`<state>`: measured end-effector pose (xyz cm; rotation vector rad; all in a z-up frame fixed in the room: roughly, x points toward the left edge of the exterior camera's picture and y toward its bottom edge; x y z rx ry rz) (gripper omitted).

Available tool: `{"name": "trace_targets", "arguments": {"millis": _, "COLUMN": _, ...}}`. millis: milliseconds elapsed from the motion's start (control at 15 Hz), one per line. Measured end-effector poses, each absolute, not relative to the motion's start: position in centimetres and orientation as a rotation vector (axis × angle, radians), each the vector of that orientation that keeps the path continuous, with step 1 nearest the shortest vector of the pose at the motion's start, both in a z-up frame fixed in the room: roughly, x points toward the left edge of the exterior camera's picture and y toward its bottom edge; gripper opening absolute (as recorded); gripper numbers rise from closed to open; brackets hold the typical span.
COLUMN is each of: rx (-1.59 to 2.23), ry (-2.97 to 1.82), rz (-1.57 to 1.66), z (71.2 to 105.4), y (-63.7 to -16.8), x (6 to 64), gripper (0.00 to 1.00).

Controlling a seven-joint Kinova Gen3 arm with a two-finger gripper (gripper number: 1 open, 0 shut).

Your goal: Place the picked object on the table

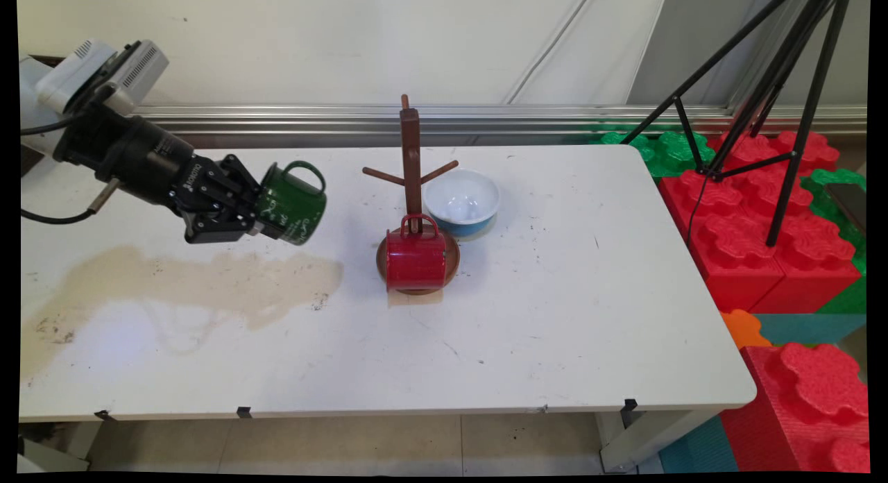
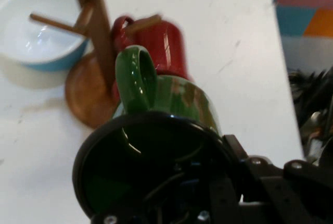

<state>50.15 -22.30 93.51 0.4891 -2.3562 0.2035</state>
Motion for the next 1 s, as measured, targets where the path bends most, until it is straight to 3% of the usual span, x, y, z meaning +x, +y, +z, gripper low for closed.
{"name": "trace_targets", "arguments": {"millis": 1000, "rx": 0.453, "ry": -2.579, "rz": 0.382, "z": 90.2, "y": -26.7, "x": 55.8, "gripper": 0.00}}
